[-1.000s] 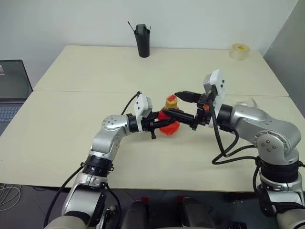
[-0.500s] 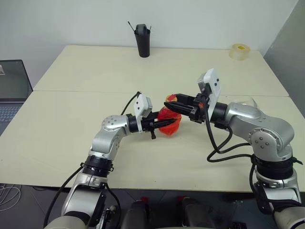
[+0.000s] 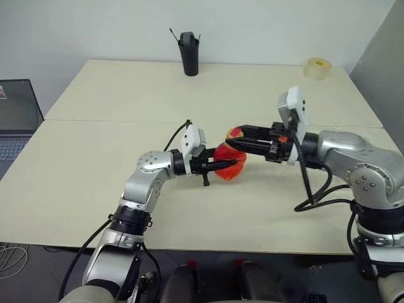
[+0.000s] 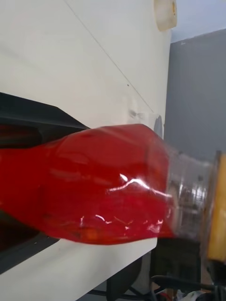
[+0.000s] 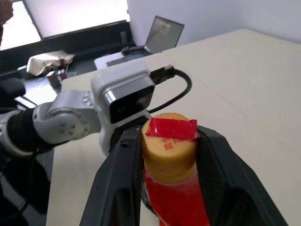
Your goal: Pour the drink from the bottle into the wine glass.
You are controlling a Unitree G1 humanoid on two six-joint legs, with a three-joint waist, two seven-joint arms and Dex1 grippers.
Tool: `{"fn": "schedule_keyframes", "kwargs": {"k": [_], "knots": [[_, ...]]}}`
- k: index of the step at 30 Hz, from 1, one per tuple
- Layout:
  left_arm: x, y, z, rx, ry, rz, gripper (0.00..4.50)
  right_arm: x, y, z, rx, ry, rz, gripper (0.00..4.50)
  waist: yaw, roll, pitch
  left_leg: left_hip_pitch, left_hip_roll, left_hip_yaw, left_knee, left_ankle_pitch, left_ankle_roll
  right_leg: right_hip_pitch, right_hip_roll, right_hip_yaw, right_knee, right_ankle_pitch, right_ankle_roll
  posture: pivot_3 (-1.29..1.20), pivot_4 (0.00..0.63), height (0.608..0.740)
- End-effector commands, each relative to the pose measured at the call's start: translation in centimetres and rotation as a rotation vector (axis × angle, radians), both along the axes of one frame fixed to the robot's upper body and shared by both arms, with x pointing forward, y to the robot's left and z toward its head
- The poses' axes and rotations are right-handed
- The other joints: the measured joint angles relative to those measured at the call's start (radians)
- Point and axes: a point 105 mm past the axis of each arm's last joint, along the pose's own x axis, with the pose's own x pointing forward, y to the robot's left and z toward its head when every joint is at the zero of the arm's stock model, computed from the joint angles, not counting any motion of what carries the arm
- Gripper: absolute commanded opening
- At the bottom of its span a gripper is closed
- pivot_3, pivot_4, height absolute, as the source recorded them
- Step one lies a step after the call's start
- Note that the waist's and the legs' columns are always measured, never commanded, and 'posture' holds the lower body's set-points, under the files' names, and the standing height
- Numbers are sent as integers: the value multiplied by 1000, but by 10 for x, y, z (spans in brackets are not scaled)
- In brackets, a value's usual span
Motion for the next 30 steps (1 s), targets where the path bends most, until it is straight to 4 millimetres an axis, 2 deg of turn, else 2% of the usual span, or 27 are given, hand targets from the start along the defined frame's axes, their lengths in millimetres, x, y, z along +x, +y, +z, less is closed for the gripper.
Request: {"fn": "schedule_keyframes", "kwargs": {"k": [1, 7, 10, 13, 16, 18, 21, 24, 27, 30], "knots": [[4, 5, 12, -21, -36, 20, 789, -12, 4, 19, -21, -99, 134, 1200, -2, 0, 0, 1, 0, 0, 0, 0, 0, 0, 0, 0, 0, 0, 0, 0, 150, 740], [5, 4, 13, -21, -37, 15, 775, 9, -5, 35, -20, -142, 89, 1188, 2, 0, 0, 1, 0, 1, 0, 0, 0, 0, 0, 0, 0, 0, 0, 0, 150, 740], [4, 4, 13, -24, -40, 17, 774, 14, -22, 32, -23, -137, -15, 1188, 2, 0, 0, 0, 0, 0, 0, 0, 0, 0, -1, 0, 0, 0, 0, 0, 150, 740], [4, 5, 13, -25, -39, 21, 774, 19, -59, 18, -53, -110, -233, 1188, 11, 0, 0, -2, 0, -2, 1, 0, 0, 0, -2, 0, -1, 0, 0, 0, 150, 740], [5, 6, 12, -23, -36, 23, 774, 22, -100, -11, -75, -36, -495, 1187, 17, 0, 0, -5, -1, -3, 1, 0, 0, 0, -3, -1, -2, 0, 0, 0, 150, 740], [6, 6, 12, -23, -35, 22, 774, 24, -116, -30, -91, -1, -632, 1187, 16, 0, 0, -5, -1, -2, 1, 0, 0, 0, -2, 0, -2, 0, 0, 0, 150, 740], [7, 5, 12, -23, -34, 18, 774, 33, -133, -56, -100, 56, -822, 1187, 2, 0, 0, -3, 0, -1, 1, 0, 0, 0, -1, 1, 0, 0, 0, 0, 150, 740], [7, 4, 12, -25, -34, 14, 774, 42, -140, -72, -103, 103, -939, 1187, -3, 0, 0, 1, 0, 2, -1, 0, 0, 0, 1, 2, 1, 0, 0, 0, 150, 740], [6, 3, 13, -28, -36, 12, 774, 45, -143, -90, -121, 168, -979, 1186, 0, 0, 0, 1, 1, 3, -1, 0, -1, 0, 1, 2, 1, 0, 0, 0, 150, 740], [6, 4, 14, -31, -39, 15, 774, 37, -148, -109, -153, 228, -1001, 1186, 3, 0, 0, 1, 0, 3, -1, 0, -1, 0, 0, 2, 1, 0, 0, 0, 150, 740]]}}
